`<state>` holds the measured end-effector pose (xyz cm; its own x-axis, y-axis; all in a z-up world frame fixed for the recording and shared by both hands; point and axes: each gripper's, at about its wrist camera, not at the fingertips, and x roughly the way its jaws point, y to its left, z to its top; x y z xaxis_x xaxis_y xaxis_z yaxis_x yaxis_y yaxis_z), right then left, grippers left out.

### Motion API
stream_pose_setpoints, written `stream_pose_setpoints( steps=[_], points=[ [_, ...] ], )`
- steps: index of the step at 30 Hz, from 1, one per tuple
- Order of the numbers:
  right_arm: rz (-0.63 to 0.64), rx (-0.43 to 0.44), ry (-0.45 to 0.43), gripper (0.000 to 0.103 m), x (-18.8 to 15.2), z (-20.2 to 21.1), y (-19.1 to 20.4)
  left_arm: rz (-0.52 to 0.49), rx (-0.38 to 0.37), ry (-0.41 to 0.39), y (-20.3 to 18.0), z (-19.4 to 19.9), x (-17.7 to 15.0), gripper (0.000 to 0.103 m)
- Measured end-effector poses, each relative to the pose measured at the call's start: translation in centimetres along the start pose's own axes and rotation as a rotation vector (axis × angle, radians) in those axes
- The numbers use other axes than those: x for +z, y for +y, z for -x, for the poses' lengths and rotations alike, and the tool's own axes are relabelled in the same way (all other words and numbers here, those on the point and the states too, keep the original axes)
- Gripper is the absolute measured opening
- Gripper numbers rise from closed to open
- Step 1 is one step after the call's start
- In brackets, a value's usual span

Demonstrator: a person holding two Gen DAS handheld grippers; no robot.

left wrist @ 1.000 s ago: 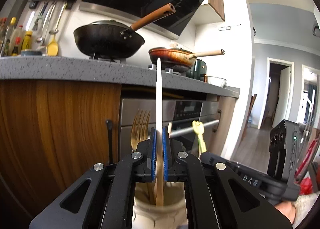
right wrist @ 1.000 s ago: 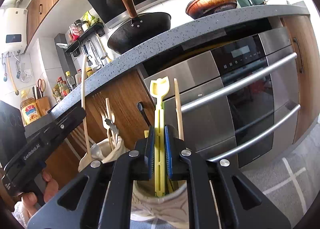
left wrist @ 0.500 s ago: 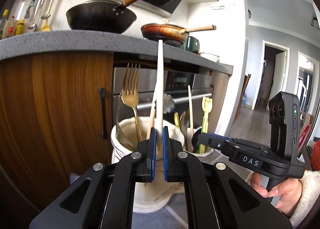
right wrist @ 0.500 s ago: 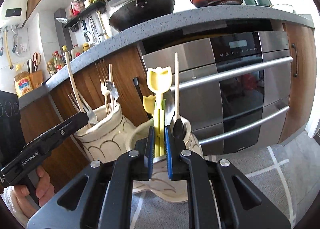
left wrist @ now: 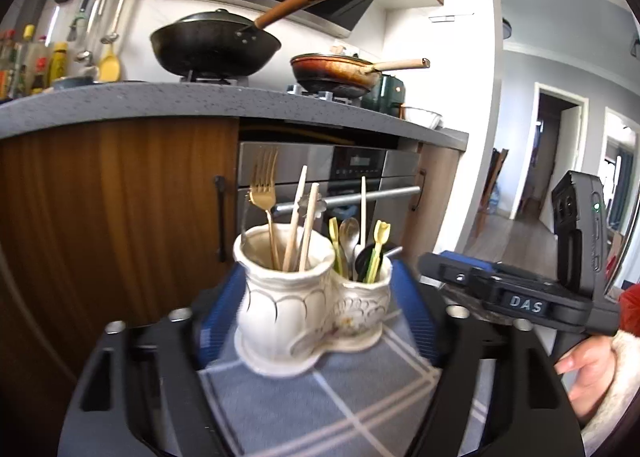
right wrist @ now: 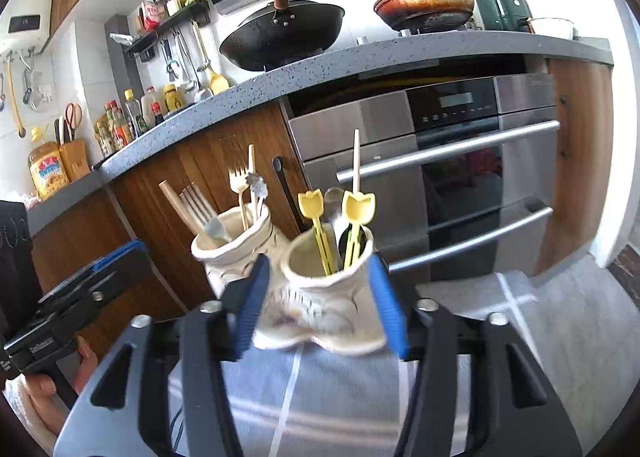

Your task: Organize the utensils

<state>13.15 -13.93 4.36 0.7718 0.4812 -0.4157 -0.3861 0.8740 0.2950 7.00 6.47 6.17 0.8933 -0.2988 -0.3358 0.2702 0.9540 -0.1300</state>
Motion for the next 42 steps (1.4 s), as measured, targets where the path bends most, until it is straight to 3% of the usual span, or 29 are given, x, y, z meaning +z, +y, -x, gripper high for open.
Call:
stream_pose_setpoints(
  steps=[4,12,17,25,30,42],
  points=[
    [-0.011,-0.028,0.024,0.073,-0.5,3.0,0.7,0.005,0.056,0.017,-1.6,2.6,-0.4,0.093],
    [-0.001,-0.082,-0.003,0.097,-3.6,7.3,1.1,0.027,0.16,0.05,-3.7,5.1,-3.9,0.097],
    [0.044,-0.087,-0.029,0.097,-5.6,7.7,0.9,-0.018,0.223,0.052,-3.9,4.9,-5.5,0.098],
    [0.24,-0.133,-0.051,0.097,-7.4,7.2,2.8,-0.038,0.316,0.14,-2.5,3.1,-7.6,0.098],
    [0.251,-0.119,-0.043,0.097,-7.7,6.9,3.3,-0.087,0.353,0.111,-2.8,3.4,-7.8,0.098],
    [0.211,-0.116,-0.055,0.097,-7.6,7.4,2.8,-0.072,0.318,0.108,-2.8,3.9,-7.7,0.098]
  ],
)
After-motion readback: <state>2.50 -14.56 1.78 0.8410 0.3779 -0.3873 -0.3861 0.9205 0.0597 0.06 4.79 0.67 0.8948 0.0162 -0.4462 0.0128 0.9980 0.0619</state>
